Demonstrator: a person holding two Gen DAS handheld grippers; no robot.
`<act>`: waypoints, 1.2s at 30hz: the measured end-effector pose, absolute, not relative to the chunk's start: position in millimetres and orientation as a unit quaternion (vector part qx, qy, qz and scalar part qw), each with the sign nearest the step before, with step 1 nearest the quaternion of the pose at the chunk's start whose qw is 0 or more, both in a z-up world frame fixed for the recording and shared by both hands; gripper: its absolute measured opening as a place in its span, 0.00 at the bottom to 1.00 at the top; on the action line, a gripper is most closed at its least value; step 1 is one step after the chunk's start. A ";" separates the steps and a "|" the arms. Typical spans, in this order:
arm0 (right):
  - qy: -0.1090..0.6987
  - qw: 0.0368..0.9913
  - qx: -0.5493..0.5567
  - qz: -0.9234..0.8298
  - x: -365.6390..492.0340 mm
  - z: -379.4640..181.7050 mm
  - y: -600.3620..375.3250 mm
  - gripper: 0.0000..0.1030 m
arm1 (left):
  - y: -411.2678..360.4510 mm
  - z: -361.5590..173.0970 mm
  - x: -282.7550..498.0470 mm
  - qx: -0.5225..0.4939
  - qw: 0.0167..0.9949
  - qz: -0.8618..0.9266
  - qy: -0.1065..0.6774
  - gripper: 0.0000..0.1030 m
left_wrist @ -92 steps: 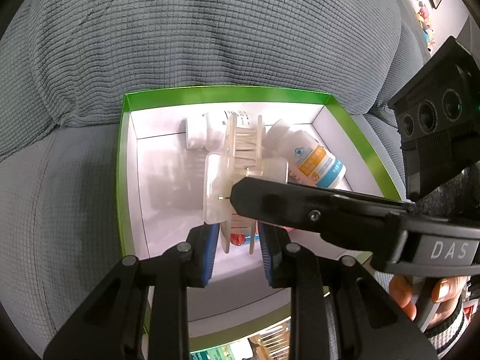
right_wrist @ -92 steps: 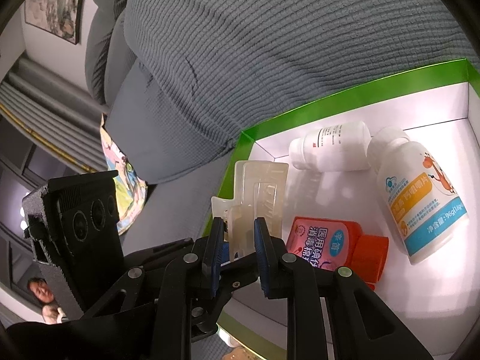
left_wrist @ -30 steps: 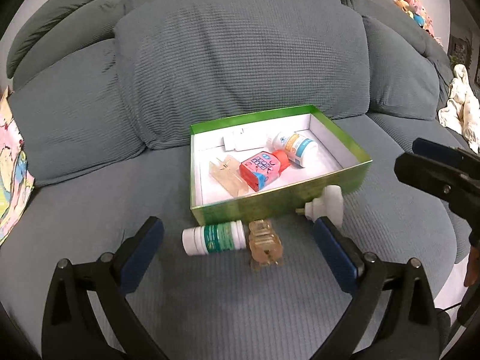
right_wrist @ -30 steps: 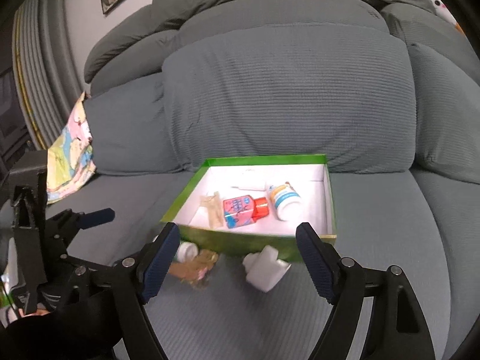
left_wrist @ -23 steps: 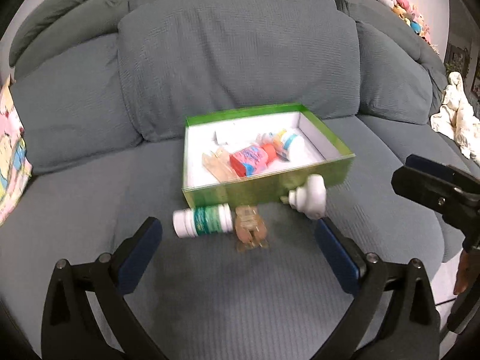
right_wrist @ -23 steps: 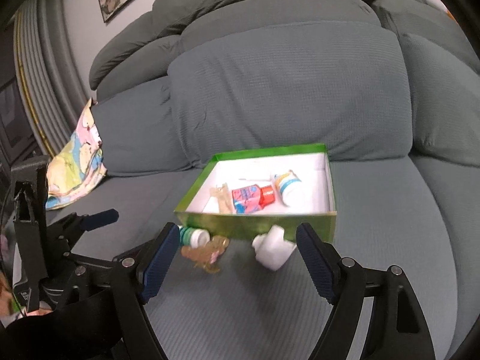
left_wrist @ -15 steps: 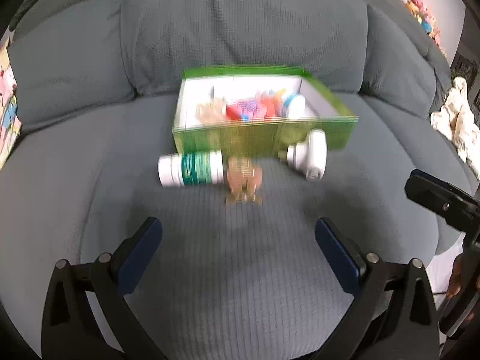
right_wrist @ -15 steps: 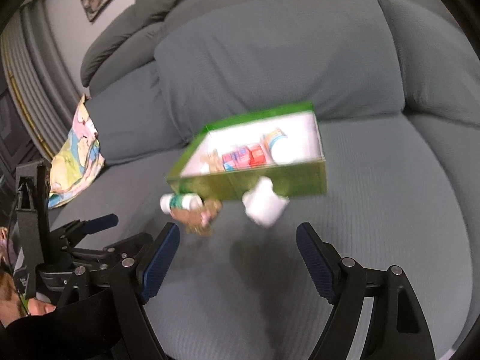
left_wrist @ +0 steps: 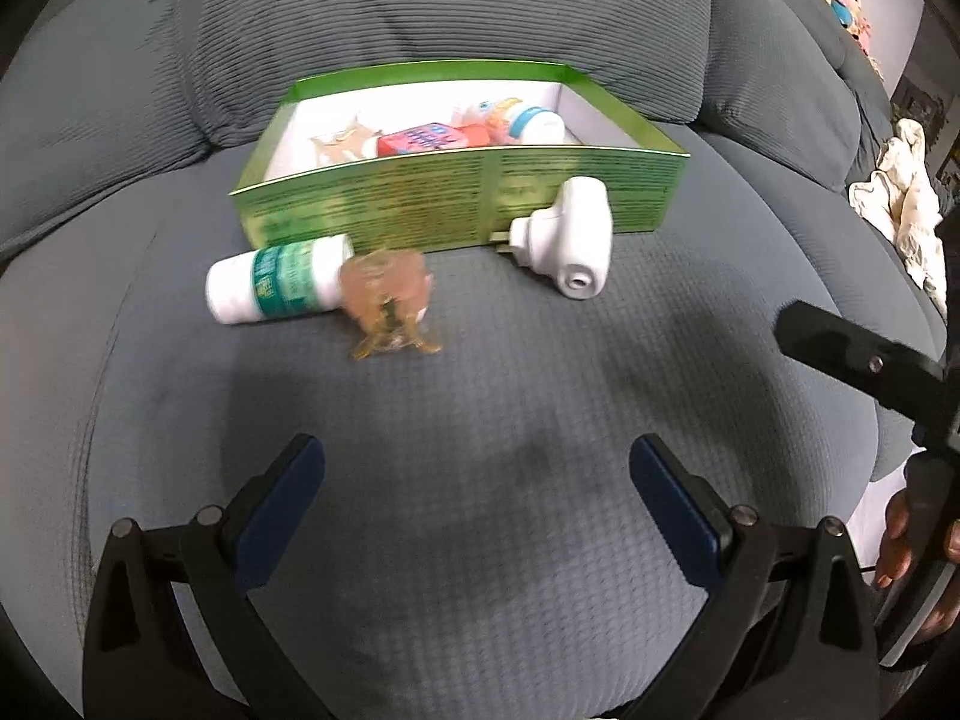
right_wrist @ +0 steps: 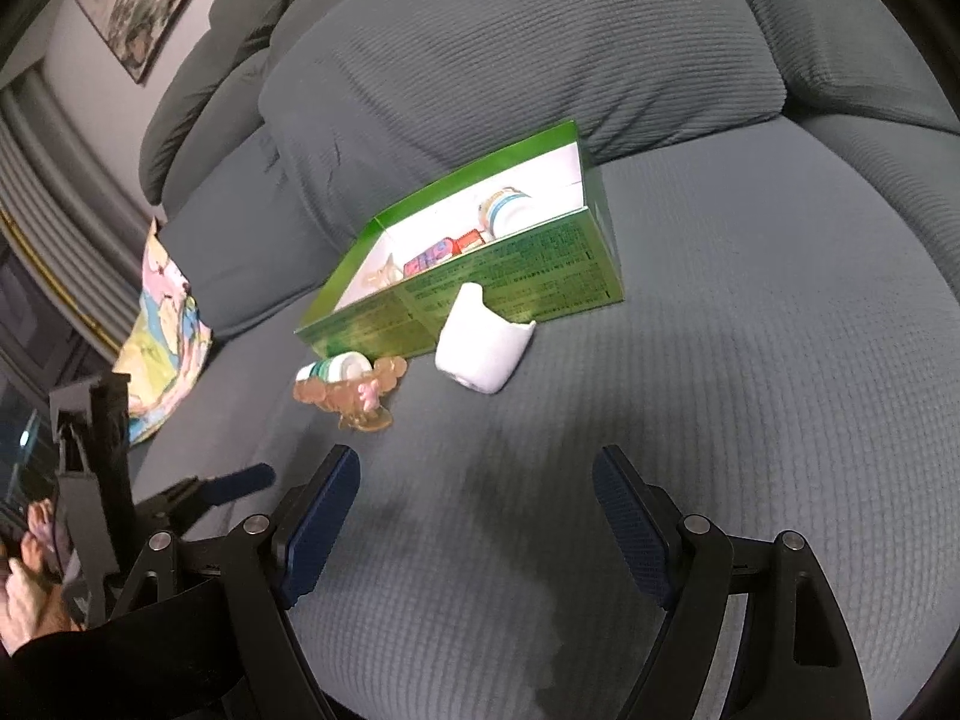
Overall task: Organize rigid objects
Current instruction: 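Withdraw the right gripper and move it to the white spray nozzle, then close the right gripper around the white spray nozzle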
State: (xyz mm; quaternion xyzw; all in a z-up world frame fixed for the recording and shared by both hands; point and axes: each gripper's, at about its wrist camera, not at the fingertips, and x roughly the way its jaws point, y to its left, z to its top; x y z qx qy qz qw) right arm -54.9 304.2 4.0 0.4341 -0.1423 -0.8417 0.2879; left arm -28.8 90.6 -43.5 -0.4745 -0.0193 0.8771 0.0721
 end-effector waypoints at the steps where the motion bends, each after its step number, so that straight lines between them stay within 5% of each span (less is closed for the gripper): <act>1: -0.146 0.291 0.434 -0.840 -59.1 3.5 303.9 0.79 | 93.1 -43.8 -30.9 -0.475 0.072 0.877 -0.019 0.98; 27: -0.176 0.367 0.468 -0.785 -151.0 -12.5 274.7 0.79 | 124.6 -43.2 -86.3 -0.455 0.104 0.881 -0.073 0.97; 36: -0.201 0.367 0.489 -0.765 -166.3 -33.5 258.5 0.79 | 121.2 -55.5 -110.3 -0.471 0.120 0.869 -0.089 0.81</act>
